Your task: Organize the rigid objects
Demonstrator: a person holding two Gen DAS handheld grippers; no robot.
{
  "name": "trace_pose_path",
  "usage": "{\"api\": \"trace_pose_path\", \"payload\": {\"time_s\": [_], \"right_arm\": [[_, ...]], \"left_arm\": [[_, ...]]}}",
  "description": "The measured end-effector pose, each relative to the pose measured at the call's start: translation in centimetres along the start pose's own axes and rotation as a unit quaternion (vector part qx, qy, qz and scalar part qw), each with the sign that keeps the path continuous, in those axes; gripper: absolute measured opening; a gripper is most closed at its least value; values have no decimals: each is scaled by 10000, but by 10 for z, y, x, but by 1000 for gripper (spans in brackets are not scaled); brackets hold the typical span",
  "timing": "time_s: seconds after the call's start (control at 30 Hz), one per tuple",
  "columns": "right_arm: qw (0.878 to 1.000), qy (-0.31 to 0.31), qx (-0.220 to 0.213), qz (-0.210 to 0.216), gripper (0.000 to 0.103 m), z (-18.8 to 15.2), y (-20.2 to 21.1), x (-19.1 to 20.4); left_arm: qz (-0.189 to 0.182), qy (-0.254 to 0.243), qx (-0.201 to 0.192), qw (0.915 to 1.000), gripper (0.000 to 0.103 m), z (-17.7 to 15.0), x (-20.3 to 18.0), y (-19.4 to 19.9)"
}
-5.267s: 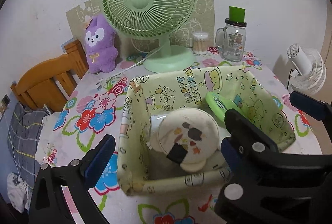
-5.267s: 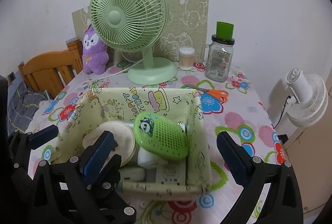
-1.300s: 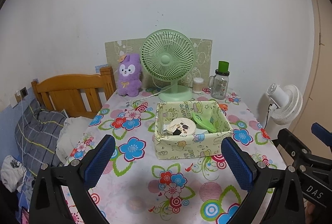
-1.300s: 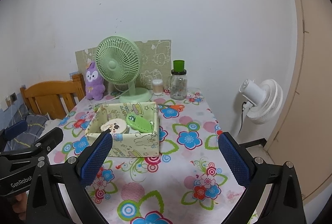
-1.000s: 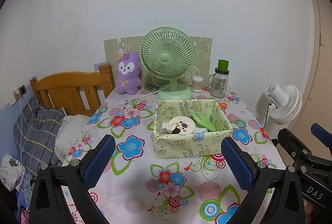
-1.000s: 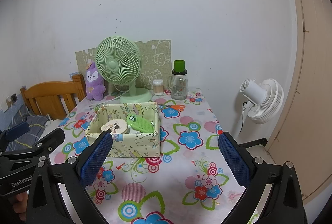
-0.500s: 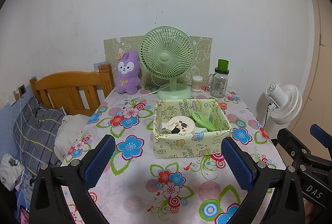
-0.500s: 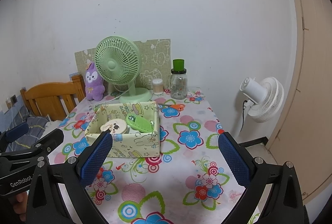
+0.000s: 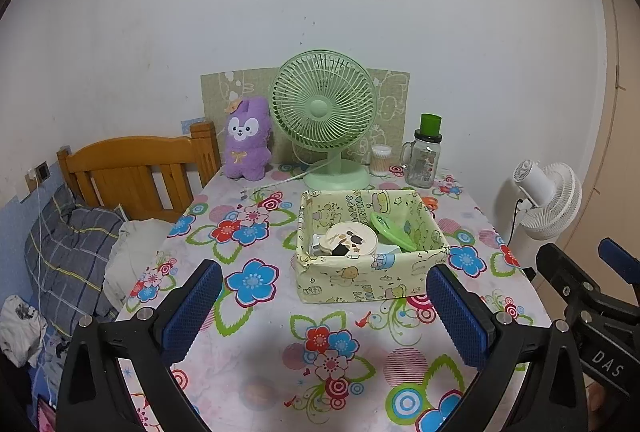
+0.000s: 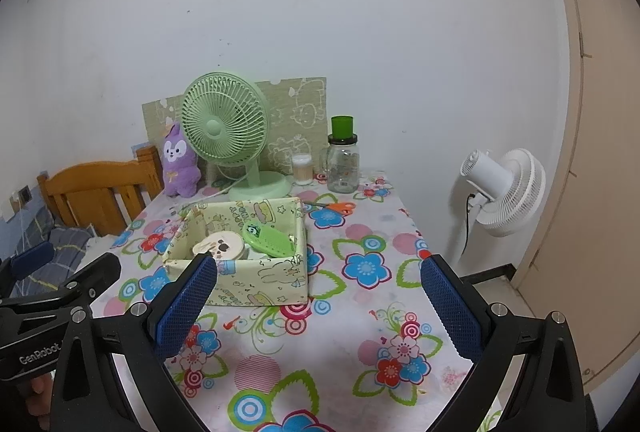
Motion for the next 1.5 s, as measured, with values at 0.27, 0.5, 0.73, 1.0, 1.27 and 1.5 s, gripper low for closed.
{"api": "trace_pose_path", "payload": {"time_s": [0.27, 0.5, 0.73, 1.0, 1.27, 1.5], "right_arm": [[10000, 61, 17, -50, 103, -2, -1, 4], [10000, 19, 11, -49, 103, -3, -3, 4], [9999, -6, 19, -107, 103, -4, -6, 3], [9999, 74, -32, -77, 103, -2, -4, 7], [9999, 79, -60, -66, 103, -1, -2, 9], [9999, 86, -60, -47, 103, 0, 0, 9]], "left_arm": [[33, 26, 49, 10000, 103, -3, 2, -2], [13, 26, 46, 10000, 103, -3, 2, -3], [-12, -15, 83, 10000, 103, -5, 2, -7], [16, 35, 90, 10000, 103, -4, 8, -6], [8, 46, 75, 10000, 103, -2, 9, -5], [21, 29, 71, 10000, 103, -2, 10, -4]]}}
Point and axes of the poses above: each gripper's, at about its wrist camera, not at the fingertips, and y roughly against the way its jaws point, x to its left, z to its top, the point moved 3 cm from there along -y, roughly the way its jaws point, and after that the axes turned 7 degrees about -y, right-handed, at the moved point
